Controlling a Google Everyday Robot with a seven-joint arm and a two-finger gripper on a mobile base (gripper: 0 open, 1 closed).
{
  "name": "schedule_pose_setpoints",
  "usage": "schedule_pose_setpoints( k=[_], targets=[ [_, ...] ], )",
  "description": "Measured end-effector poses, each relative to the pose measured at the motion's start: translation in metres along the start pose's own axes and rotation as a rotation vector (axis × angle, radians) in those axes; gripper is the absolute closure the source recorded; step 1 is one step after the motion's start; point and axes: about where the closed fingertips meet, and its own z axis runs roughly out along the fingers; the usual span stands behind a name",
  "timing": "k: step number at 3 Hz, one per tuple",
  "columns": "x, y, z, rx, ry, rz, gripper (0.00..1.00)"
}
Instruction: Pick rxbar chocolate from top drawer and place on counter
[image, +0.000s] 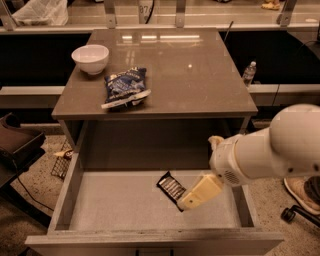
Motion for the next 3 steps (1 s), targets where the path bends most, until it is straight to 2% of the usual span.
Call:
schedule_pose_setpoints(
  k=[1,2,3],
  targets=[
    [0.010,0.010,0.052,-0.004,-0.064,0.064,0.00],
    [0.014,-0.001,0.086,0.041,-0.088,0.111,0.00],
    [0.016,-0.013,0.101,0.086,-0.058,0.140,0.00]
  ],
)
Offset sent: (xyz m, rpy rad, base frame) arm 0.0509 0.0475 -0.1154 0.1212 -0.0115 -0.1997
